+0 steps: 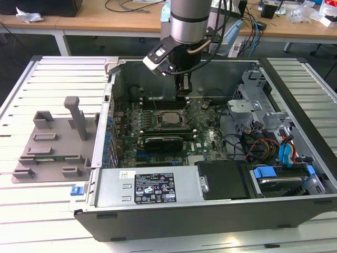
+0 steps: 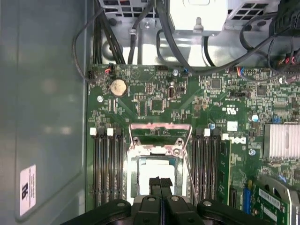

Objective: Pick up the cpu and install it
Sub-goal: 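Close the cpu cover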

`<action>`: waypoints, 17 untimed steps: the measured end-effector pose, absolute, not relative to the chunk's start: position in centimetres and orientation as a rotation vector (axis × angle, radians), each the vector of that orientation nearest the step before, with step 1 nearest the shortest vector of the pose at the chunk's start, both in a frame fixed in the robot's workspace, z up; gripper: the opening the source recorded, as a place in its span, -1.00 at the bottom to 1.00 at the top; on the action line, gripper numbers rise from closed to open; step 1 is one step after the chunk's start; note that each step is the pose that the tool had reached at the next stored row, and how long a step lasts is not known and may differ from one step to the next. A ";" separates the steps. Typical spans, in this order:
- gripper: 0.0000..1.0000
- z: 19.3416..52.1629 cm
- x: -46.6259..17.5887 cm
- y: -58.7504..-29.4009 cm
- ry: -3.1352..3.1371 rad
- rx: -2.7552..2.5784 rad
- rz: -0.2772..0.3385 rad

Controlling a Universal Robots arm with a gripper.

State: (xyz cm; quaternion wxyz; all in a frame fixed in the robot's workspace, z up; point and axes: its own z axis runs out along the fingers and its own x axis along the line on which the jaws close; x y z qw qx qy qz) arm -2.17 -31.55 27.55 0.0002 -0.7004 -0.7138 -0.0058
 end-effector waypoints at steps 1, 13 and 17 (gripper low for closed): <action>-0.79 27.6 -2.0 -31.6 -2.242 -2.200 -0.018; -0.79 27.5 2.4 -31.6 -2.242 -2.200 -0.018; -0.79 27.6 4.0 -31.6 -2.242 -2.200 -0.018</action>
